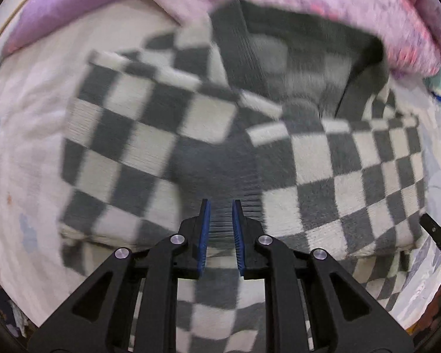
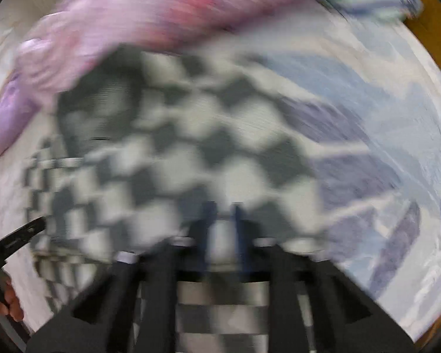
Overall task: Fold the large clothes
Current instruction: 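Lower the sleeve onto the folded sleeve and open the right gripper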
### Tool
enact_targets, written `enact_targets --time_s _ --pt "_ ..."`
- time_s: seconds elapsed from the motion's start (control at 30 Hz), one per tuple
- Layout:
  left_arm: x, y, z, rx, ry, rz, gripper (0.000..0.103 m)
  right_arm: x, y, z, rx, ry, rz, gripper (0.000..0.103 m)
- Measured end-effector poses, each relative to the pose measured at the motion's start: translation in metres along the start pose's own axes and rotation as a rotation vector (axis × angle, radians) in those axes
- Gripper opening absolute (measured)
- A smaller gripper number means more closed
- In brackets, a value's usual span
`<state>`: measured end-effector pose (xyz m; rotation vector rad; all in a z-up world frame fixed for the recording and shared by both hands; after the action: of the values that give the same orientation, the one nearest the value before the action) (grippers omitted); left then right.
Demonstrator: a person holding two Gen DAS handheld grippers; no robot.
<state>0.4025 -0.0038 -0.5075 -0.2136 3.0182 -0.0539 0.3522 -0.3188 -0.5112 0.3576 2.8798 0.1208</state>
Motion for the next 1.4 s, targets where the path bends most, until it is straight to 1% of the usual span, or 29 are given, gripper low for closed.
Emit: enact_targets --time_s 0.03,0.07,0.1,0.2,0.27,0.3,0.33,0.37,0.4,0.47,0.53,0.57,0.63,0.67,0.7,0.8,0.83,0.93,1.0,1.03,1.1,1.13,1.17,1.2,1.27,1.3,1.33,1.37,1.4 --pt "0.003 -0.007 0.011 -0.016 0.021 0.013 0.016 0.003 -0.013 0.009 -0.01 0.023 0.017 0.0" --pt "0.004 -0.01 0.018 -0.023 0.029 0.019 0.016 0.009 -0.024 0.024 -0.054 0.06 0.04 0.0" --pt "0.006 -0.013 0.026 -0.041 0.033 0.025 0.015 0.011 -0.028 0.032 -0.085 0.053 0.053 0.0" --pt "0.003 -0.017 0.037 -0.063 0.03 0.031 0.016 0.004 -0.032 0.04 -0.09 0.032 0.045 0.0" --pt "-0.002 -0.018 0.034 -0.064 0.049 0.025 0.016 -0.015 -0.031 0.034 -0.073 0.022 0.059 0.0" --pt "-0.007 -0.018 0.03 -0.061 0.04 0.016 0.016 -0.032 -0.027 0.03 -0.041 -0.019 0.014 0.0" --pt "-0.014 -0.018 0.027 -0.06 0.021 0.012 0.016 -0.043 -0.023 0.031 -0.024 -0.033 -0.014 0.0" --pt "-0.021 -0.02 0.028 -0.05 0.016 0.014 0.016 -0.061 -0.019 0.038 -0.026 -0.029 -0.033 0.0" --pt "-0.027 -0.022 0.036 -0.044 0.036 0.024 0.016 -0.08 -0.017 0.048 -0.035 -0.025 -0.038 0.0" --pt "-0.036 -0.024 0.046 -0.054 0.051 0.025 0.016 -0.109 -0.012 0.062 -0.027 -0.017 -0.057 0.0" --pt "-0.041 -0.026 0.047 -0.048 0.051 0.029 0.016 -0.13 -0.009 0.071 -0.017 0.007 -0.079 0.0" --pt "-0.041 -0.025 0.047 -0.039 0.047 0.028 0.016 -0.134 -0.011 0.076 -0.038 0.031 -0.064 0.0" --pt "-0.039 -0.022 0.046 -0.018 0.044 0.014 0.015 -0.129 -0.019 0.075 -0.088 0.046 -0.014 0.001" --pt "-0.034 -0.02 0.044 -0.013 0.046 0.01 0.015 -0.118 -0.022 0.07 -0.096 0.083 -0.013 0.001" --pt "-0.025 -0.011 0.041 -0.013 0.049 0.011 0.015 -0.104 -0.021 0.064 -0.092 0.116 -0.033 0.001" --pt "0.001 -0.001 0.035 -0.034 0.07 0.042 0.015 -0.044 -0.02 0.045 -0.074 0.207 -0.087 0.001" --pt "0.009 0.0 0.033 -0.044 0.065 0.061 0.015 -0.023 -0.023 0.038 -0.066 0.227 -0.085 0.001" --pt "0.019 0.001 0.039 -0.057 0.017 0.092 0.016 0.011 -0.03 0.036 -0.028 0.265 -0.048 0.001" --pt "0.018 0.003 0.043 -0.047 0.021 0.06 0.016 0.017 -0.041 0.049 -0.038 0.234 0.009 0.0" --pt "0.018 0.004 0.041 -0.047 0.032 0.052 0.016 0.015 -0.045 0.048 -0.061 0.24 0.064 0.0" --pt "0.019 0.006 0.036 -0.052 0.039 0.055 0.017 0.011 -0.046 0.039 -0.062 0.244 0.05 0.0" --pt "0.021 0.007 0.032 -0.054 0.04 0.058 0.019 0.009 -0.046 0.033 -0.061 0.241 0.036 0.0" --pt "0.02 0.005 0.028 -0.06 0.042 0.055 0.027 0.008 -0.044 0.025 -0.067 0.24 0.031 0.0" --pt "0.021 0.005 0.026 -0.073 0.047 0.049 0.037 0.005 -0.053 0.017 -0.077 0.241 0.032 0.0" --pt "0.024 0.005 0.02 -0.087 0.056 0.036 0.042 0.008 -0.057 0.005 -0.109 0.248 0.065 0.005" --pt "0.028 0.004 0.017 -0.078 0.064 0.035 0.047 0.015 -0.073 -0.004 -0.125 0.251 0.081 0.005" --pt "0.031 0.003 0.013 -0.066 0.07 0.042 0.051 0.018 -0.077 -0.009 -0.146 0.255 0.1 0.005" --pt "0.028 -0.009 0.005 -0.061 0.068 0.052 0.054 0.022 -0.081 -0.015 -0.148 0.255 0.115 0.005" --pt "0.031 -0.01 0.0 -0.063 0.061 0.062 0.054 0.022 -0.079 -0.024 -0.149 0.252 0.119 0.01"
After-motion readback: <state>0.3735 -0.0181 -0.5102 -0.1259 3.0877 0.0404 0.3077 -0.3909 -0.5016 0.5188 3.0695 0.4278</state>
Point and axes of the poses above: each gripper's, at about its wrist camera, not at the fingertips, and z roughly the way its jaws point, y to its left, x to its underside, the point moved 4 cm from there along z, roughly the way its jaws point, and after that the axes turned 7 degrees about -z, right-handed, at the moved point
